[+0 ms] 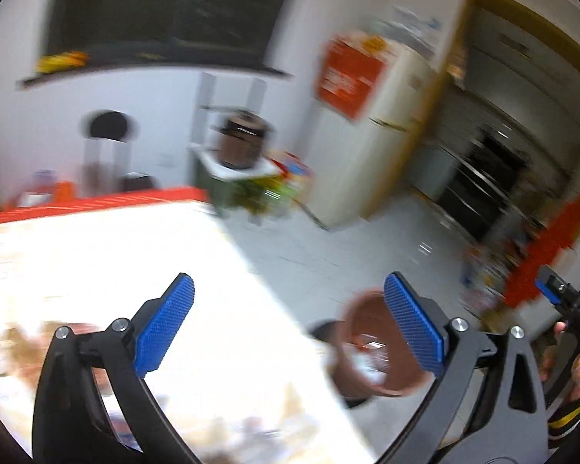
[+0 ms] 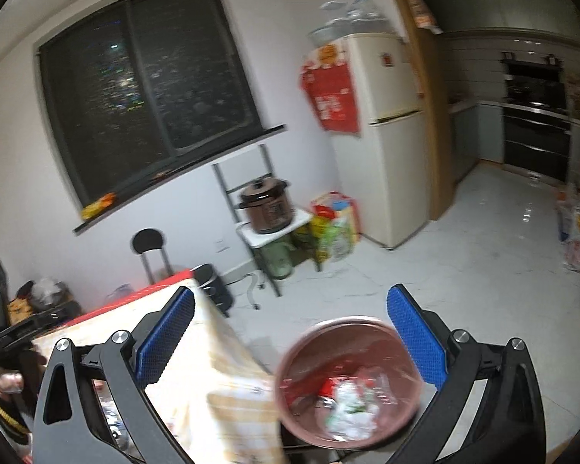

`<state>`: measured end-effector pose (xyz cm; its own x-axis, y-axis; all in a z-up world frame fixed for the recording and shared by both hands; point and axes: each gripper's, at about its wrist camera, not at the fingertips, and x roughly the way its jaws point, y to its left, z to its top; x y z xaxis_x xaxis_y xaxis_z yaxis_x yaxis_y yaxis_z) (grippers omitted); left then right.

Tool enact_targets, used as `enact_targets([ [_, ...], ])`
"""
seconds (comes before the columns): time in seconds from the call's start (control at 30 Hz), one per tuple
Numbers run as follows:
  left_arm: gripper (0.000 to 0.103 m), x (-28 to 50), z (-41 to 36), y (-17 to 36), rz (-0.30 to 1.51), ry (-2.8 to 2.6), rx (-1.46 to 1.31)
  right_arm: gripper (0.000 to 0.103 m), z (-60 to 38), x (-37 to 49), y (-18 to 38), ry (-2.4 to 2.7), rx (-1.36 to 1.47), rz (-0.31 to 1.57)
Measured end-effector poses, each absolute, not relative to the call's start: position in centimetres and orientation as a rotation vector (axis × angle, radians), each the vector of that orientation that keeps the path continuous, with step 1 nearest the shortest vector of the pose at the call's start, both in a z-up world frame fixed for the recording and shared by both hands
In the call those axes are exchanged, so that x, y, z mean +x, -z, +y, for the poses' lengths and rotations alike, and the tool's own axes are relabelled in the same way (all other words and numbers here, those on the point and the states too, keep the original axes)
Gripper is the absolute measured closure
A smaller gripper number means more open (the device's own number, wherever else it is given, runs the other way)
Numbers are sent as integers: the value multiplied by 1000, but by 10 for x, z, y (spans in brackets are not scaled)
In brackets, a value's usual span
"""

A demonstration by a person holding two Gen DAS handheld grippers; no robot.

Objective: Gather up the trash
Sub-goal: 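Bring both grippers back over the table toward the remaining trash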

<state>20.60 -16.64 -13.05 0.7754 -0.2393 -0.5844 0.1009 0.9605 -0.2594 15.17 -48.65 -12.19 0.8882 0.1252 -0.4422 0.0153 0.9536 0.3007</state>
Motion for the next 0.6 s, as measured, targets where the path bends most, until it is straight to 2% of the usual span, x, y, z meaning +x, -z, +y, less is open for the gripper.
enact_targets([
  [0.33,6,67,50,114,627,-312,-291,5,-376,184,118,-254,271,533],
  [0.6,6,-5,158,129,625,-447,-408,5,-273,180,121,-334,202,616],
])
